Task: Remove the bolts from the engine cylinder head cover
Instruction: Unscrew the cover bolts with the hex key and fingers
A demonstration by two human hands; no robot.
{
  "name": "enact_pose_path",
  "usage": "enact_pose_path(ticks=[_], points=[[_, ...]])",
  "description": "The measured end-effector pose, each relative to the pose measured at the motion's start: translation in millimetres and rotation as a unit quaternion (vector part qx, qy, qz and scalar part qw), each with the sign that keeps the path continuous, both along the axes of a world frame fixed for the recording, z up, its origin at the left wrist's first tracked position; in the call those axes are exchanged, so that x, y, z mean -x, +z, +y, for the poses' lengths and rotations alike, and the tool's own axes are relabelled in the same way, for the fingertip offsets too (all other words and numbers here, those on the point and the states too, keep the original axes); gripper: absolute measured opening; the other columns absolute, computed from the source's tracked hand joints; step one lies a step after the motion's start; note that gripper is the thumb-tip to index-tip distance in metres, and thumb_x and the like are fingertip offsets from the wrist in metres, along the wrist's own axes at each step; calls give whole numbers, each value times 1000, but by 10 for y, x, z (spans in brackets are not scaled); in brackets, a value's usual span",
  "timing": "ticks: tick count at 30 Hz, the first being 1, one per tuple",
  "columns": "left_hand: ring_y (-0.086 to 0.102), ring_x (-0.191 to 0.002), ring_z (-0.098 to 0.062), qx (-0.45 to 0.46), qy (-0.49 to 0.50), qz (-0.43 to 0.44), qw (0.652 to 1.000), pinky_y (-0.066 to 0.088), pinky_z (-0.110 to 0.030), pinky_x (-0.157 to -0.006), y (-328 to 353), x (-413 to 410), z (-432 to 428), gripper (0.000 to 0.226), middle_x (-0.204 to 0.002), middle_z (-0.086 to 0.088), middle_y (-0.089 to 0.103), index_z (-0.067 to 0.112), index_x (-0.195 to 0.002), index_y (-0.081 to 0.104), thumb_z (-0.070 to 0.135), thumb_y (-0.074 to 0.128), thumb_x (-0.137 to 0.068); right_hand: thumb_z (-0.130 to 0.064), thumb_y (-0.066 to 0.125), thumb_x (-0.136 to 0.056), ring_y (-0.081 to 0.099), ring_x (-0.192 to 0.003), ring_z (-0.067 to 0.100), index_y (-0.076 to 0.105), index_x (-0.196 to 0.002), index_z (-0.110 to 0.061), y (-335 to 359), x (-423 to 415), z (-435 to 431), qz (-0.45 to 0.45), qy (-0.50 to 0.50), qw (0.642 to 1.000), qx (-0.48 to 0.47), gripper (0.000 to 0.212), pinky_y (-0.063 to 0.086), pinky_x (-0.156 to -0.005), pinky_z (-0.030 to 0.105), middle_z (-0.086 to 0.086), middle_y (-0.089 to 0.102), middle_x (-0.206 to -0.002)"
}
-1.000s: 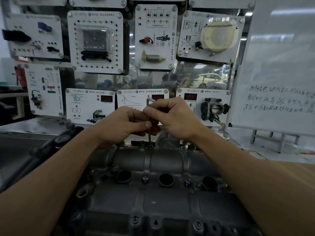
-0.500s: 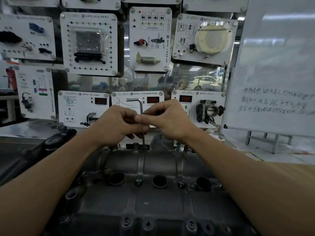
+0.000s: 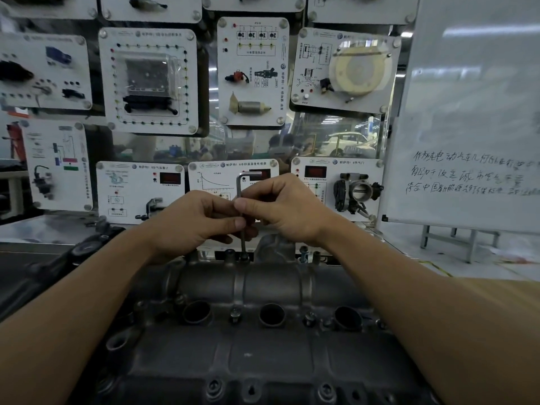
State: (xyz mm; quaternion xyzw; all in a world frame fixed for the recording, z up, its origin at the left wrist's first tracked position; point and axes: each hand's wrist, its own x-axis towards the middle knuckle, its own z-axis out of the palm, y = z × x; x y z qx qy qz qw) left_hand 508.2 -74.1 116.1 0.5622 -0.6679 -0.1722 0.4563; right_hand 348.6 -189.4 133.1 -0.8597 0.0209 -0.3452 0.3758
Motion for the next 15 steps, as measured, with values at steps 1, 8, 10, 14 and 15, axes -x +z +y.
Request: enact_pose_path(ticks=[1, 8, 10, 14, 15], points=[[73, -94, -16, 2, 2, -1, 1000, 57, -23, -78, 1, 4, 0, 25, -98, -3, 78, 15, -101, 77, 26, 64, -83, -8, 66, -93, 66, -76, 19, 74, -95, 5, 3, -3, -5, 3, 0, 1000, 2, 16, 57, -77, 41, 23, 73, -86], [74, -77, -22, 44, 59, -5, 997, 57, -43, -73, -13, 37, -30, 27, -83, -8, 78, 12, -89, 78, 31, 75, -69, -7, 68, -91, 63, -63, -6, 75, -100, 1, -15, -4, -41, 3, 19, 999, -30, 13, 47, -61, 9, -13, 71, -66], [73, -70, -21, 52, 73, -13, 996, 57, -41, -70, -11, 53, -28, 31, -79, -7, 77, 10, -87, 76, 33, 77, -66, -10, 75, -86, 68, -72, 4, 76, -94, 0, -22, -9, -18, -12, 11, 999, -37, 13, 55, -65, 19, 0, 76, -75], [66, -55, -8, 85, 99, -35, 991, 51, -21, -53, -25, 114, -53, 25, -64, -1, 73, 8, -75, 69, 28, 82, -67, -13, 82, -79, 67, -72, 19, 75, -87, 4, -43, -54, -11, -39, -29, 998, -41, 20, 56, -70, 30, 23, 73, -86], [63, -51, -6, 98, 105, -41, 989, 49, -17, -51, -36, 127, -71, 23, -60, 0, 71, 6, -73, 68, 23, 83, -69, -12, 82, -79, 65, -69, 16, 75, -86, 5, -47, -63, -14, -41, -30, 998, -43, 20, 55, -66, 26, 24, 72, -83]])
